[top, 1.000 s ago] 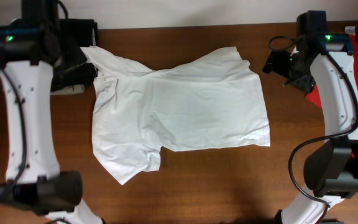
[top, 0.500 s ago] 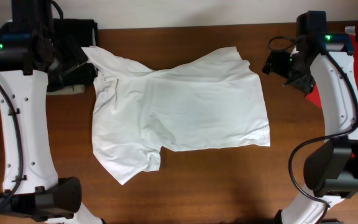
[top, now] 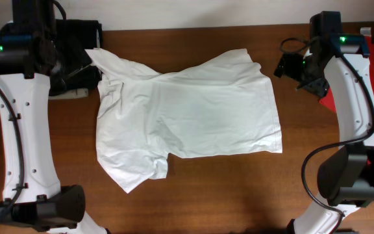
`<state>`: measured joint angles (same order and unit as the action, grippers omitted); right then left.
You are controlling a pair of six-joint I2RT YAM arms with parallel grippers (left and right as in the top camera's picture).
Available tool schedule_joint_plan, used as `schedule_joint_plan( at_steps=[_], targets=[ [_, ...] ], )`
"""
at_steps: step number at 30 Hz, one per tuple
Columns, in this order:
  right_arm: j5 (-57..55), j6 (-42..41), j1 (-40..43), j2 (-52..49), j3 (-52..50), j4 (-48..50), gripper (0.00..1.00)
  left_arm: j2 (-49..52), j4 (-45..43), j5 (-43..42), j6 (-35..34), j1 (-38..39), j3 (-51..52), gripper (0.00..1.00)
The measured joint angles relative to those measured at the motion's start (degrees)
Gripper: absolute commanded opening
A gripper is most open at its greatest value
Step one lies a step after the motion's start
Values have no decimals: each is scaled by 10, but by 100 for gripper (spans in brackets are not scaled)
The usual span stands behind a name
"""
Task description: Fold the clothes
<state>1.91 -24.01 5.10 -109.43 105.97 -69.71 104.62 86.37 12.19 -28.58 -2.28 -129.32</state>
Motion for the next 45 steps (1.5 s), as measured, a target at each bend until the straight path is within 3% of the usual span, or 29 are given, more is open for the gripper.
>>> schedule_joint_plan(
  at_steps=[2,7,9,10,11,15,18,25,31,39,44,45],
  targets=[
    [6,0,0,0,0,19,99,0,9,-8,0,0,0,99],
    [51,0,0,0,0,21,99,0,94,-160,-9,6,0,99],
    [57,0,0,0,0,20,99,0,94,-163,-9,12,0,99],
    [58,0,0,0,0,19,99,0,92,-151,-10,14,0,94],
    [58,0,0,0,0,17,99,0,93,-145,-10,14,0,99],
    [57,12,0,0,-1,16,99,0,100,-137,36,23,6,99],
    [50,20,0,0,-12,17,99,-1,102,-137,50,42,54,99],
    [3,26,0,0,-50,16,99,1,89,-121,24,79,316,99],
    [-6,30,0,0,-50,18,99,-6,-31,-124,7,75,495,99],
    [-6,30,0,0,-50,12,99,-14,-138,-108,-13,-45,611,99],
    [-6,30,0,0,-50,0,99,-17,-227,-114,-13,-61,693,98],
    [-6,30,0,0,-50,-3,99,-17,-234,-116,-13,-61,701,93]
  ],
)
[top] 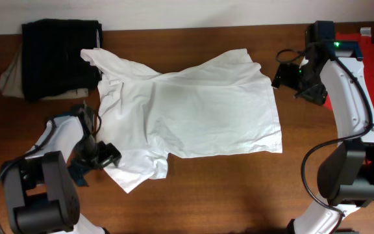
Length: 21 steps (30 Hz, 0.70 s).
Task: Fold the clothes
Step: 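Grasp the shirt's lower left hem with the left gripper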
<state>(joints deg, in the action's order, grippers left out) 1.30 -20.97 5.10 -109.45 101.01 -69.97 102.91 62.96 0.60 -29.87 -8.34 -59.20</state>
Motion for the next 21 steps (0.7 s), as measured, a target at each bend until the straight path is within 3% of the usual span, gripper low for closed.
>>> schedule_joint_plan(
  at_steps=[3,5,6,11,12,13,14,21],
  targets=[
    [0,0,0,0,0,-5,99,-1,-25,-8,-2,0,20,31],
    [0,0,0,0,0,-16,99,-2,-33,-11,-4,0,23,4],
    [3,1,0,0,0,-31,99,-2,-33,-11,-4,0,25,1],
    [16,10,0,0,0,-80,99,-2,-33,-11,-6,0,25,1],
    [16,12,0,0,0,-91,99,-2,-33,-11,-6,0,25,6],
    [16,13,0,0,0,-97,99,-2,-33,-11,-6,0,25,31],
    [16,15,0,0,0,-99,99,-2,-36,-11,-8,0,25,79],
    [17,19,0,0,0,-97,99,-7,-50,-11,-8,-2,25,79]
  ],
)
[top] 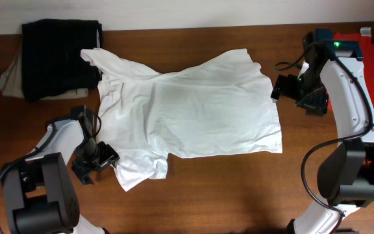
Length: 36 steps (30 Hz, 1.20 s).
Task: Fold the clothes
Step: 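Grasp the shirt's lower left hem with the left gripper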
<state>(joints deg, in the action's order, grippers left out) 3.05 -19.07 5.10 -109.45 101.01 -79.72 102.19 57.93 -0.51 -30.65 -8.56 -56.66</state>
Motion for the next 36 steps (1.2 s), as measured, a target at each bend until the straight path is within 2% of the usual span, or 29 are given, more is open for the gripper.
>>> schedule_joint_plan(
  at_steps=[1,2,4,6,8,10,11,12,15,17,25,27,29,32,33,34,36],
  targets=[
    [0,2,0,0,0,0,99,0,0,0,0,0,0,77],
    [0,3,0,0,0,0,99,0,2,-1,0,0,0,72],
    [0,3,0,0,0,7,99,0,13,-1,3,0,0,54],
    [0,3,0,0,0,14,99,0,31,-2,6,0,0,51],
    [0,5,0,0,-7,29,99,-1,52,-2,3,0,0,52],
    [0,5,0,0,-21,45,99,-16,76,-1,2,0,0,59],
    [0,7,0,0,-30,50,99,-38,79,-1,0,0,0,76],
    [0,7,0,0,-36,57,99,-63,79,-1,-2,0,-1,86],
    [0,9,0,0,-42,68,99,-121,58,-1,-5,0,-2,87],
    [0,9,0,0,-42,70,99,-123,37,-1,-4,0,-2,87],
    [0,9,0,0,-45,66,99,-42,9,-1,-2,0,-2,84],
    [0,9,0,0,-45,66,99,-29,2,-1,-2,0,-2,79],
    [0,9,0,0,-45,66,99,-20,-12,-1,5,0,-2,62],
    [0,-3,0,0,-45,61,99,-16,-16,-1,12,0,-2,55],
    [0,-7,0,0,-45,58,99,-14,-18,-1,13,0,-2,46],
    [0,-12,0,0,-45,54,99,-10,-19,-1,13,0,-2,25],
    [0,-19,0,0,-45,54,99,4,-19,-4,14,0,-3,4]
  ],
)
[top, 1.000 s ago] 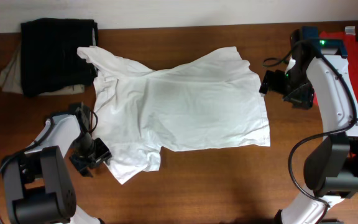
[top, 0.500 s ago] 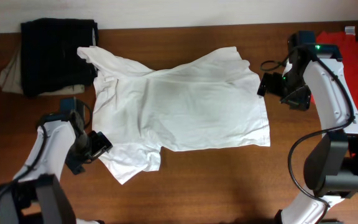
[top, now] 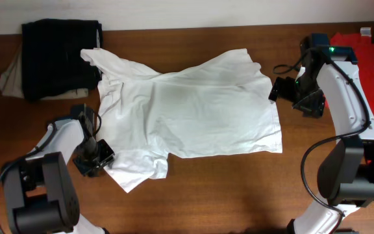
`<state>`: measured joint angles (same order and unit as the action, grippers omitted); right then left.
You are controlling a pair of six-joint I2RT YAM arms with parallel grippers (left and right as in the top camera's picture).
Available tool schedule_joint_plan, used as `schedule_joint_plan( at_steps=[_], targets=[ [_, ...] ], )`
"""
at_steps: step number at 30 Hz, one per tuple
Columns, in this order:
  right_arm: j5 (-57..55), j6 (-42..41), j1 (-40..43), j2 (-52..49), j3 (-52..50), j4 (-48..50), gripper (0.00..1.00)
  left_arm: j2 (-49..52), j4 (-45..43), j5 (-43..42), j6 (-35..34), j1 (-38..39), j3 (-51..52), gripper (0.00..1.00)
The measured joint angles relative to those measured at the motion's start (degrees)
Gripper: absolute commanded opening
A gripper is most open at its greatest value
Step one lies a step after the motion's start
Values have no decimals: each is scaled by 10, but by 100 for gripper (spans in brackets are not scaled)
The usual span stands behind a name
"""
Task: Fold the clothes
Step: 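Grasp the shirt's lower left hem with the left gripper, then grasp the shirt's lower right hem with the right gripper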
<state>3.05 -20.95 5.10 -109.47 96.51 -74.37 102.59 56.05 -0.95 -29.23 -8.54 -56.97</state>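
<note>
A white T-shirt (top: 193,110) lies spread and wrinkled on the brown table (top: 239,195), with one sleeve pointing to the back left and the other to the front left. My left gripper (top: 101,157) sits low at the front-left sleeve's edge, touching or just beside the cloth. My right gripper (top: 276,88) is at the shirt's right edge near its back corner. From overhead neither gripper's jaws can be made out, and nothing shows whether either one holds cloth.
A folded black garment (top: 60,58) on a beige one (top: 8,79) lies at the back left, touching the shirt's back sleeve. Red cloth lies at the right edge behind my right arm.
My left gripper has moved slightly right, closer against the front-left sleeve. My right gripper has shifted a little left toward the shirt's right edge. The shirt lies much as before.
At first my left arm reached over the black pile at the back left and my right gripper hung off the shirt's back-right corner. Then my left gripper was down by the front-left sleeve. Both grippers have since closed in on the shirt's edges.
</note>
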Motion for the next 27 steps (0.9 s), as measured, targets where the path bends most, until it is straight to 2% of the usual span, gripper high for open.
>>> schedule_joint_plan(
  at_steps=[1,8,11,15,16,17,18,19,21,23,24,27],
  targets=[
    [0,-1,0,0,0,-2,99,4,0,-5,0,0,-2,0],
    [-34,-26,5,0,0,-39,99,16,8,-14,5,2,-13,0],
    [-44,-28,36,0,-2,-54,99,18,17,-14,5,-3,-13,1],
    [-33,-19,56,0,-53,-35,98,19,19,-14,5,-14,-13,1],
    [-23,-13,55,0,-80,-17,99,19,19,-15,5,-16,-13,14],
    [-16,-10,54,0,-106,6,99,19,19,-15,5,-16,-13,52],
    [-7,-9,53,0,-133,28,99,19,20,-12,4,-16,-13,83],
    [-1,-9,53,0,-153,40,99,19,23,-9,7,-17,-13,96],
    [14,-7,53,0,-195,78,93,17,31,-6,7,-24,-13,99],
    [28,-5,53,-1,-227,114,76,14,29,-11,8,-24,-13,99],
    [35,-6,53,-1,-242,129,72,15,28,-16,9,-24,-13,99],
    [48,-1,53,-1,-286,176,69,15,21,-23,10,-24,-13,99]
  ],
)
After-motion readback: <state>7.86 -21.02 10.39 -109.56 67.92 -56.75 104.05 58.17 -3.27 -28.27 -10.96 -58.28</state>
